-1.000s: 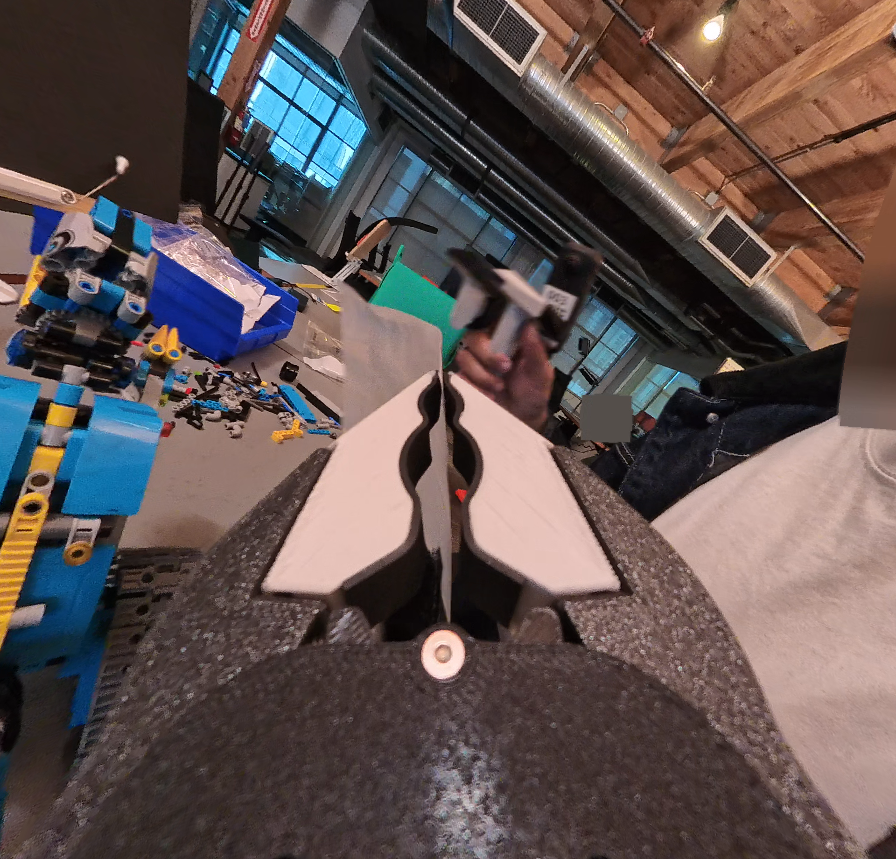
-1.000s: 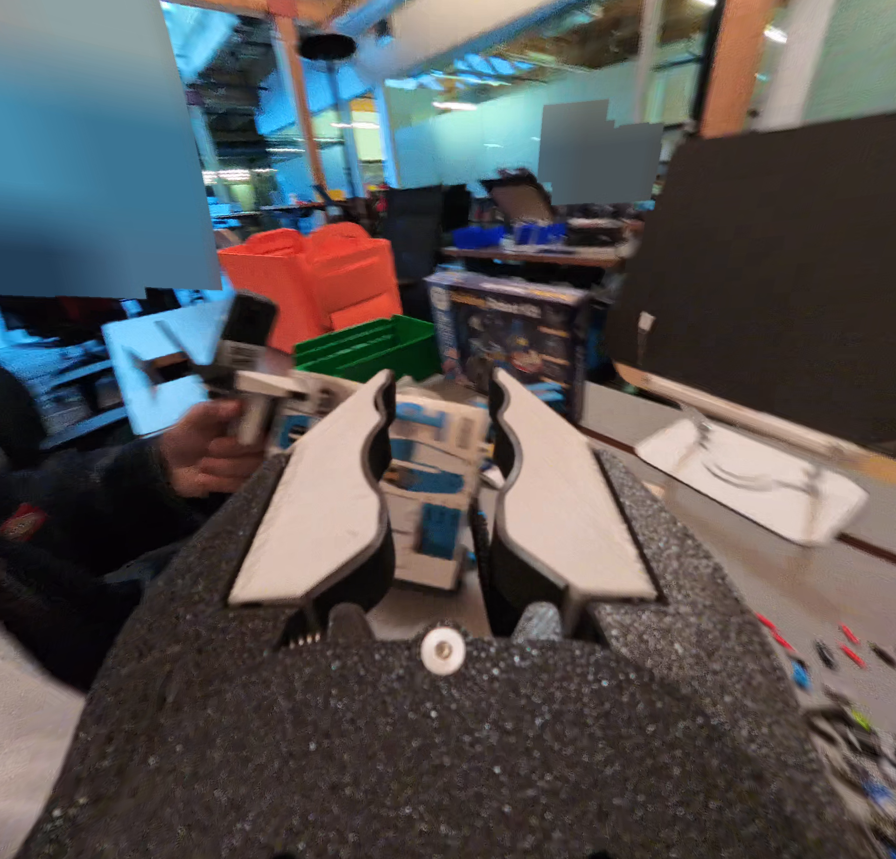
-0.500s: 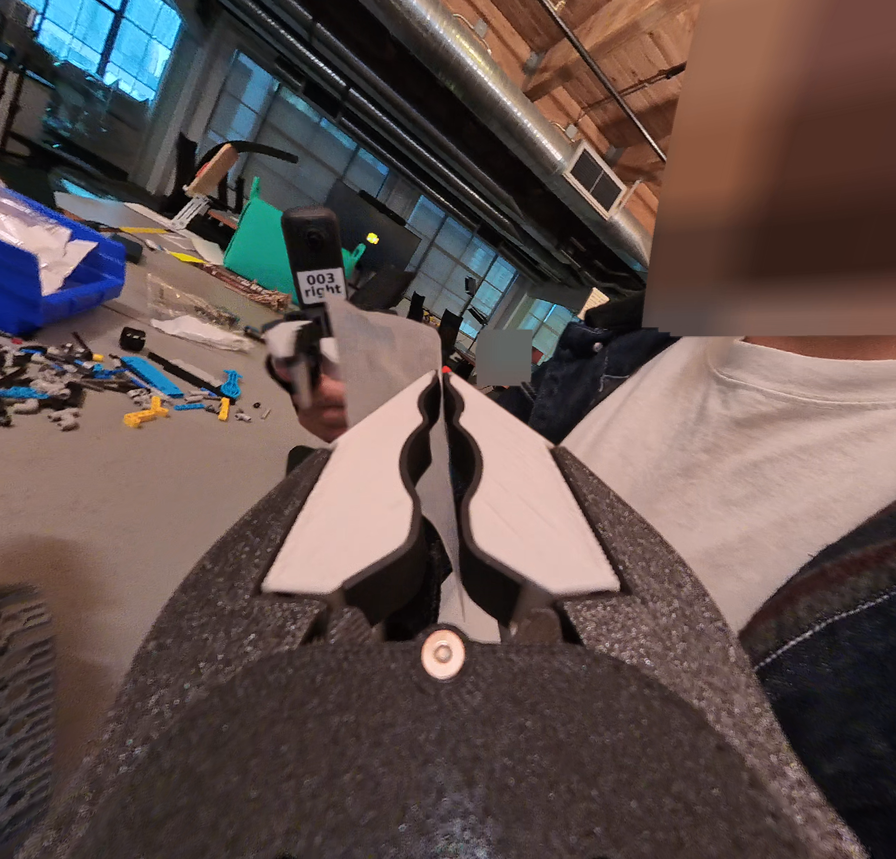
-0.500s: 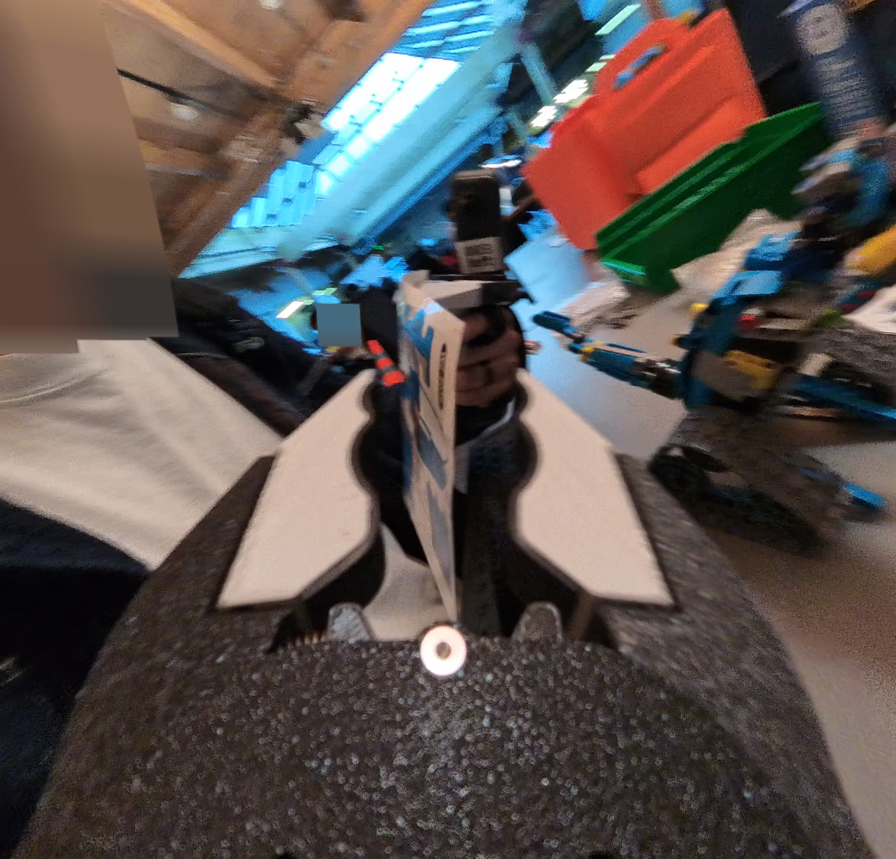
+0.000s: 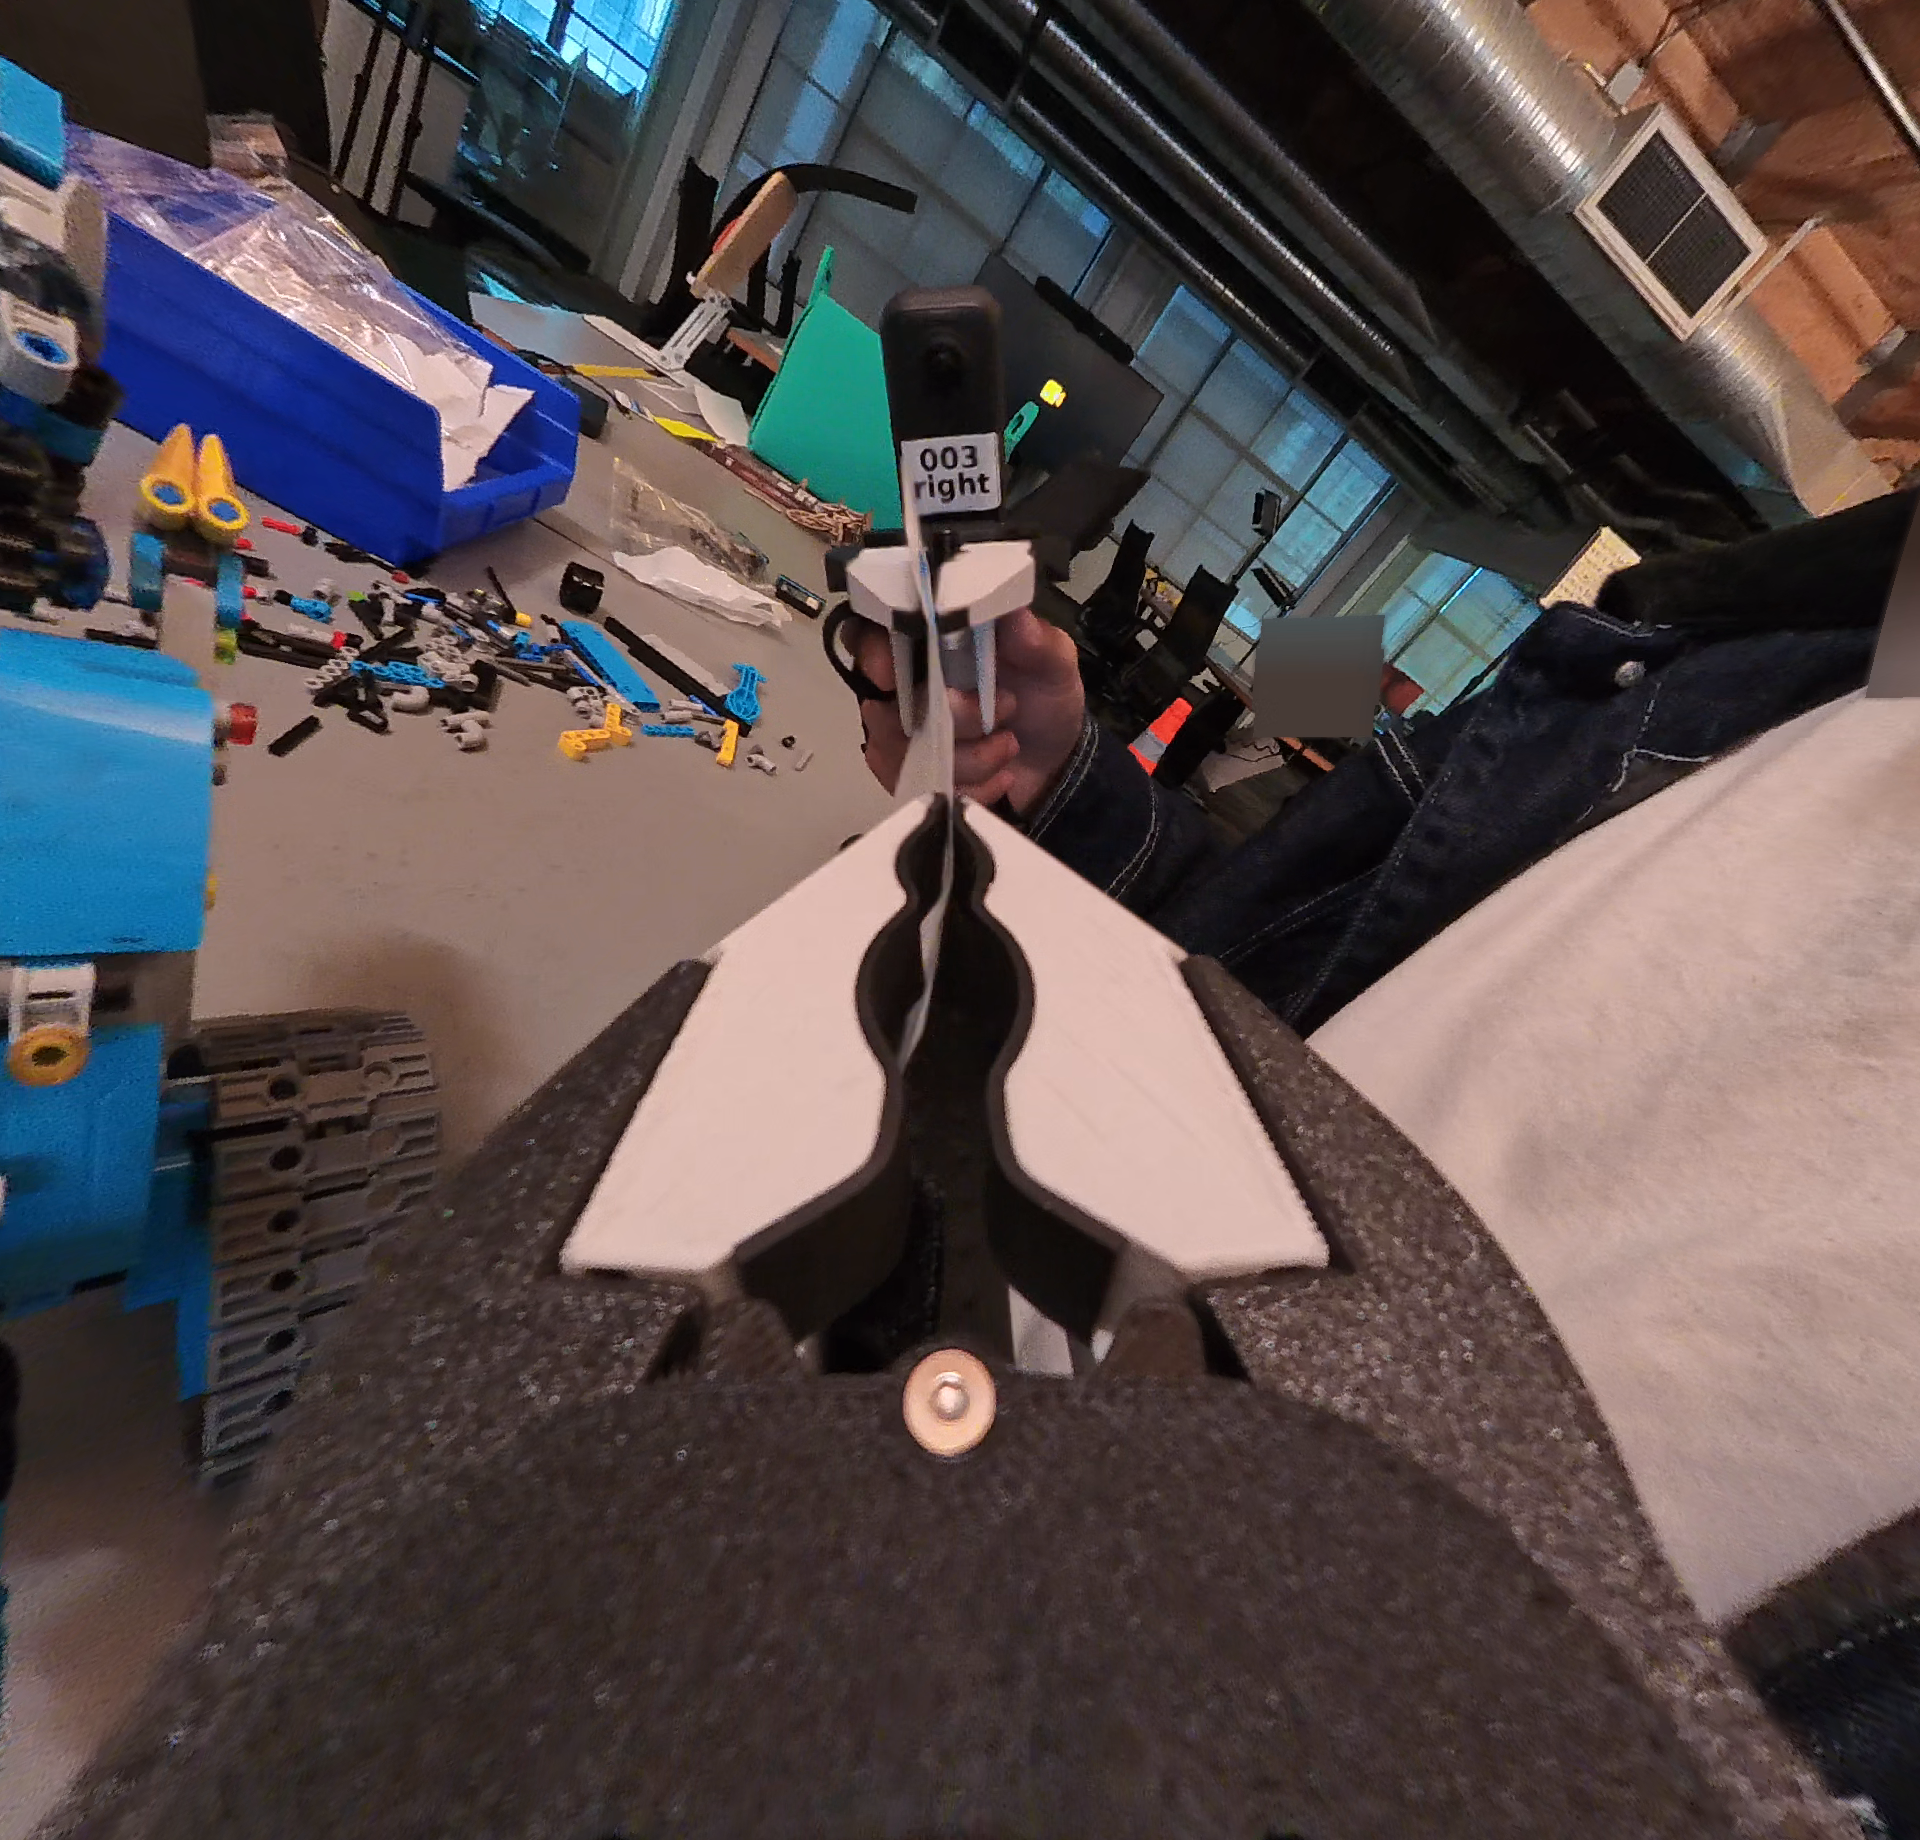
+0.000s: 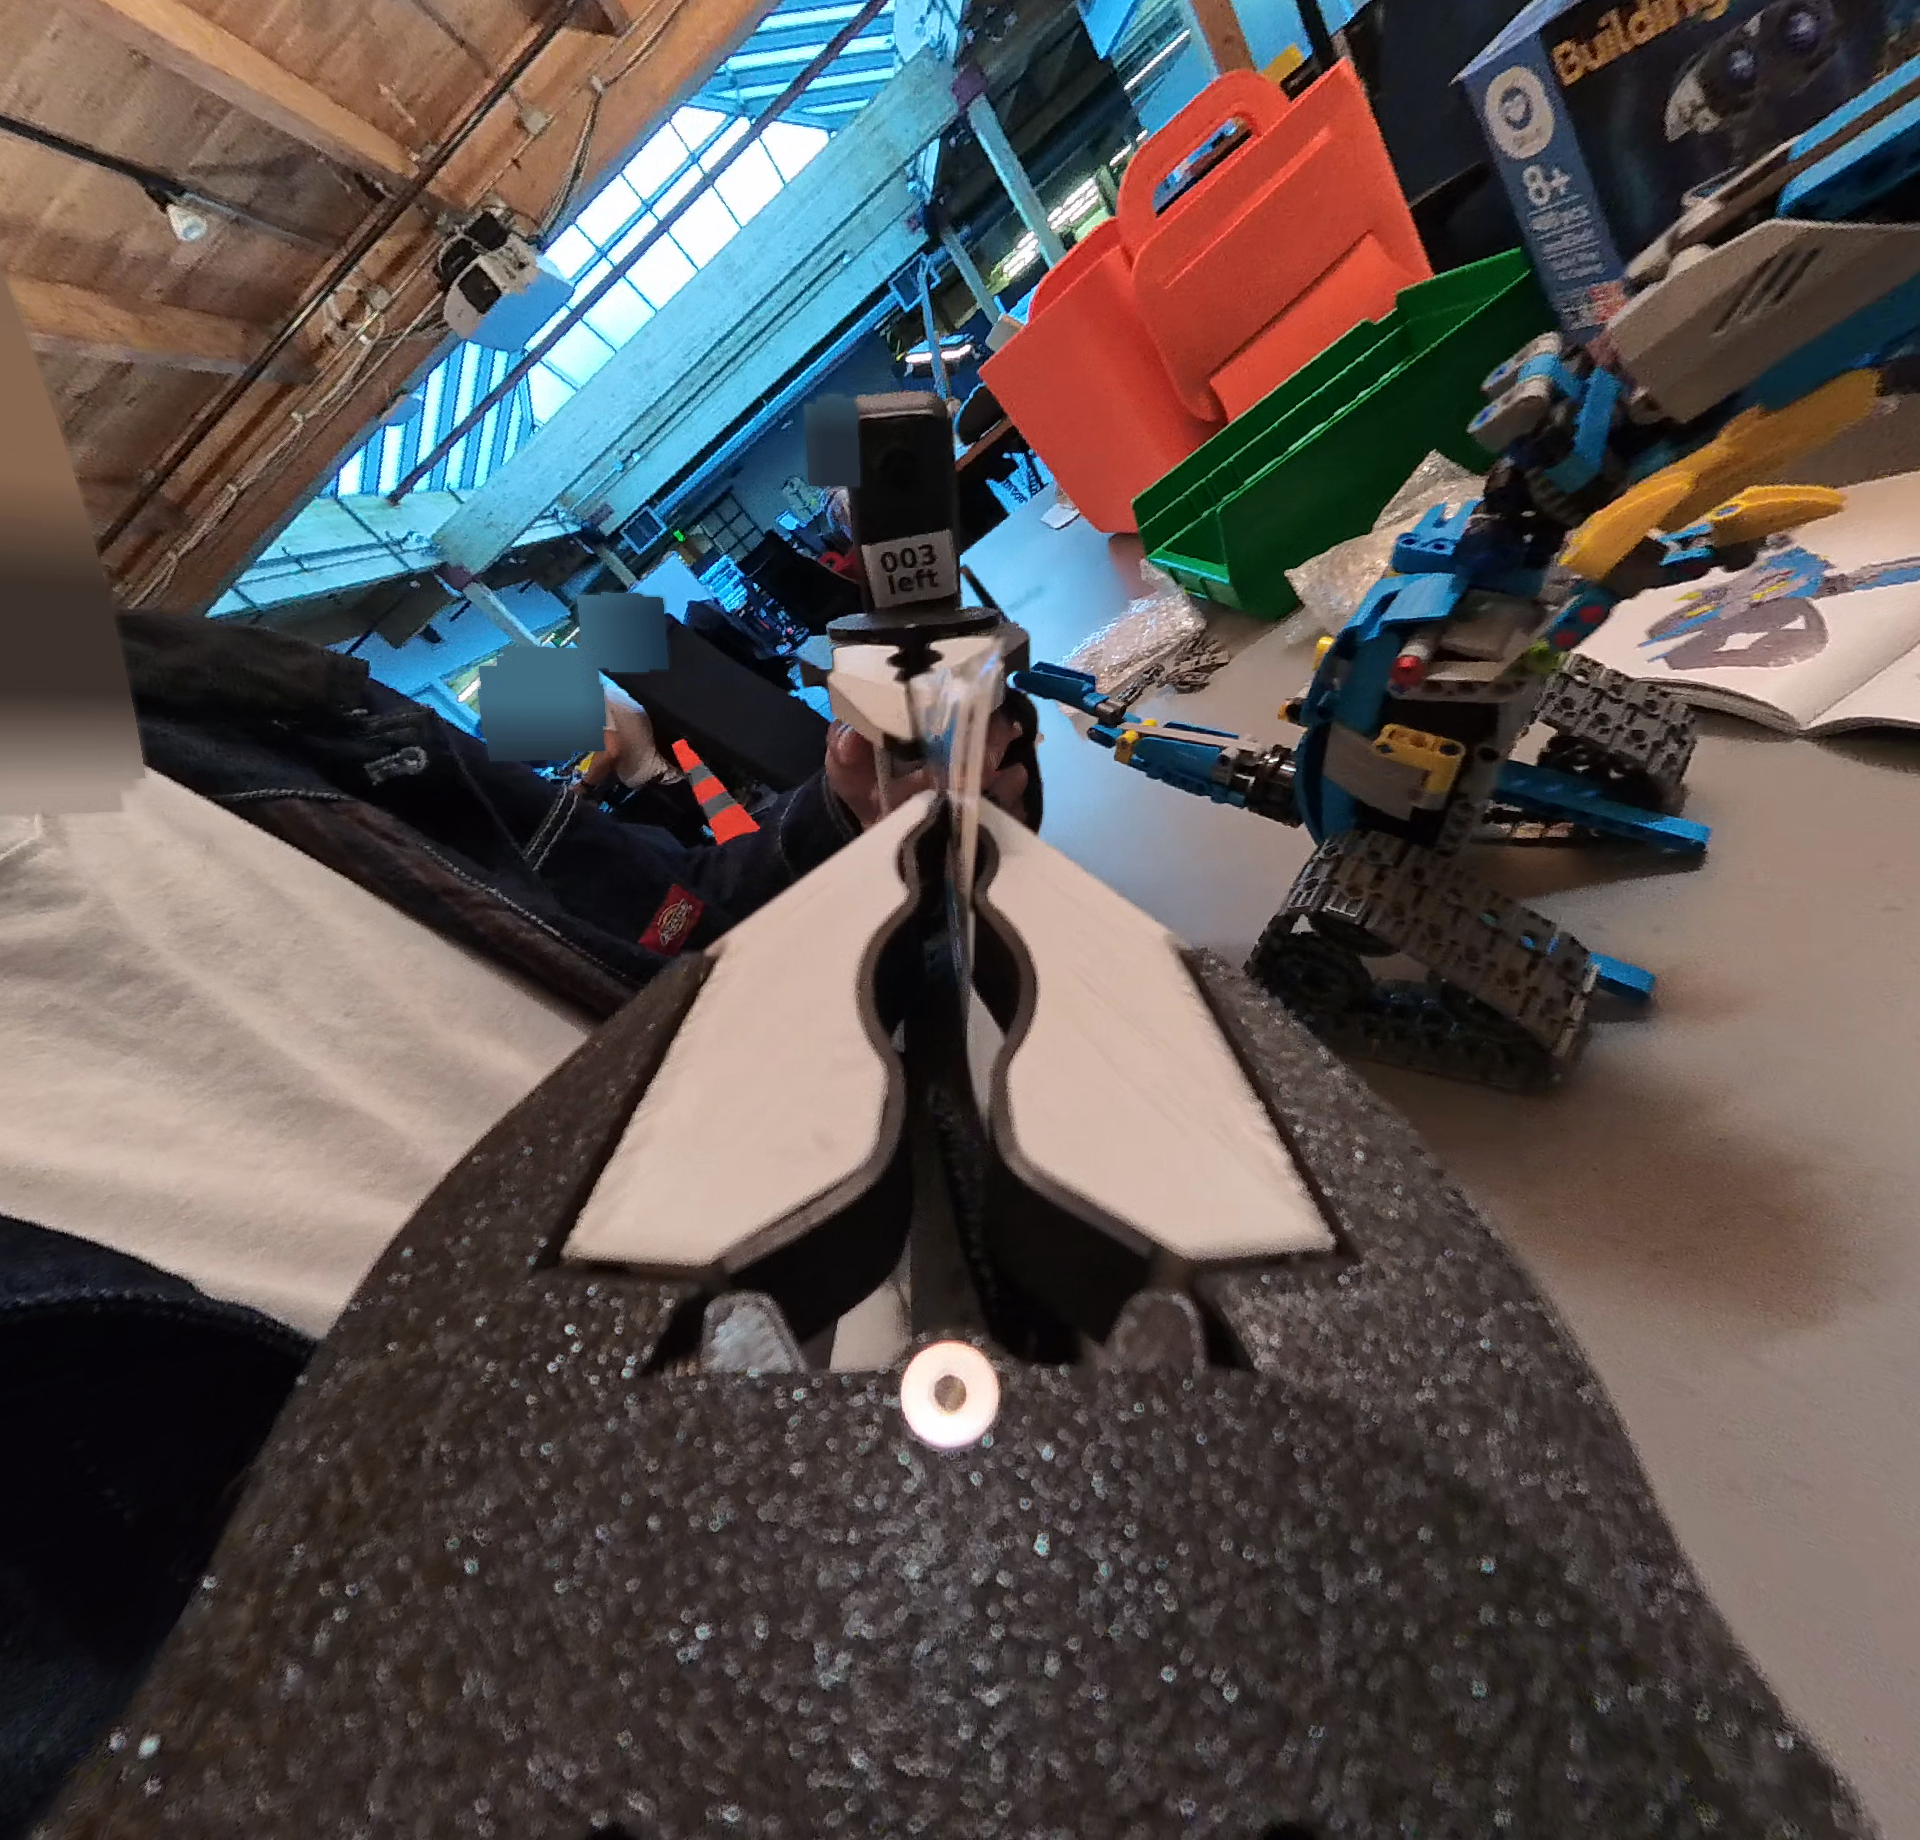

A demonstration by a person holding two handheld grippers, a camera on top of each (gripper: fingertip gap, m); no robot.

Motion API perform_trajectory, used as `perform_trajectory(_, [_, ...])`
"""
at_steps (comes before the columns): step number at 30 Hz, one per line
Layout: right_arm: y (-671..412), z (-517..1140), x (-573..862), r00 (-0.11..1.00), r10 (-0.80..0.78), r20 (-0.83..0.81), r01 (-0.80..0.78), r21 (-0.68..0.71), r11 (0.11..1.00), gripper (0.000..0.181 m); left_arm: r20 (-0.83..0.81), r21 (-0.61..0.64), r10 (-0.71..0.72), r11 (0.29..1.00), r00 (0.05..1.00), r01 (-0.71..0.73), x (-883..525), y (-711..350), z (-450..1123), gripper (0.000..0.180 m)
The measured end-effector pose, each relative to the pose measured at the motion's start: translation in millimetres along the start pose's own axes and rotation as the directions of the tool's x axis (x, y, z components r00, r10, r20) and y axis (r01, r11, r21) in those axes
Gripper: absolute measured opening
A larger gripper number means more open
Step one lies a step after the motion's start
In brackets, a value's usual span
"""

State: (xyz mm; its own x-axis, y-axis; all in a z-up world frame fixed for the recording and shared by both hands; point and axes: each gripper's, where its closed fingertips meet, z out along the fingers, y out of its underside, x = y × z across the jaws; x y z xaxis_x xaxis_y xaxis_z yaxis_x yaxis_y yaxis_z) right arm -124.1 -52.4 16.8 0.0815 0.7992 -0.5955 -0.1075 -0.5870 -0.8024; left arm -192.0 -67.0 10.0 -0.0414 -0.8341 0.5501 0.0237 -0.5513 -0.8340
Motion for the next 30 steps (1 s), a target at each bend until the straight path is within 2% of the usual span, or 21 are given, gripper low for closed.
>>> perform_trajectory(2, [-3.0, -2.1, 11.8, 0.997, -0.004, -0.079, 0.005, 0.017, 1.0, 0.004, -0.001, -0.003, -0.015, 1.0, 1.0, 0.015, -1.2, 0.7, 1.8, 0.0])
perform_trajectory(3, [-7.9, -6.2, 23.4, 0.985, -0.026, -0.17, 0.032, 0.038, 0.999, 0.021, 0.006, 0.01, -0.027, 1.0, 1.0, 0.027, -3.5, -1.5, 1.4, 0.0])
perform_trajectory(4, [-15.7, -13.3, 32.0, 0.962, -0.068, -0.263, 0.087, 0.06, 0.994, 0.033, 0.004, 0.029, -0.047, 0.998, 0.999, 0.047, -4.8, -4.4, 0.7, 0.0])
perform_trajectory(7, [-51.9, -39.4, 17.5, 0.839, -0.252, -0.481, 0.35, 0.124, 0.929, 0.044, 0.0, 0.073, -0.082, 0.994, 0.997, 0.081, -6.7, -11.0, -1.0, 0.0])
perform_trajectory(9, [-51.2, -22.5, -27.3, 0.851, -0.363, -0.379, 0.422, 0.083, 0.903, 0.036, -0.015, 0.082, -0.075, 0.994, 0.997, 0.076, -2.5, -11.9, 0.4, 0.0])
perform_trajectory(12, [-13.2, 29.0, -68.7, 0.943, -0.312, -0.114, 0.306, -0.065, 0.95, 0.074, -0.072, 0.078, -0.028, 0.996, 0.997, 0.033, 12.5, -12.4, 6.1, 0.0])
perform_trajectory(14, [8.1, 49.9, -65.3, 0.935, -0.34, -0.098, 0.323, -0.158, 0.933, 0.079, -0.108, 0.075, 0.017, 0.997, 0.994, -0.009, 22.6, -12.9, 9.7, 0.0])
perform_trajectory(17, [16.0, 63.5, -55.4, 0.94, -0.323, -0.11, 0.301, -0.182, 0.936, 0.07, -0.154, 0.07, 0.066, 0.996, 0.986, -0.055, 34.7, -12.4, 12.0, 0.0])
perform_trajectory(24, [16.6, 70.9, -79.5, 0.976, -0.206, 0.076, 0.214, -0.119, 0.97, 0.063, -0.222, 0.077, 0.099, 0.994, 0.97, -0.084, 49.0, -14.4, 10.0, 0.0])
perform_trajectory(26, [15.0, 69.5, -78.3, 0.981, -0.17, 0.097, 0.18, -0.107, 0.978, 0.053, -0.238, 0.074, 0.104, 0.993, 0.966, -0.089, 52.8, -13.8, 10.0, 0.0])
perform_trajectory(30, [12.6, 67.2, -67.6, 0.986, -0.127, 0.104, 0.135, -0.078, 0.988, 0.018, -0.265, 0.069, 0.113, 0.993, 0.958, -0.098, 59.3, -11.7, 12.4, 0.0])
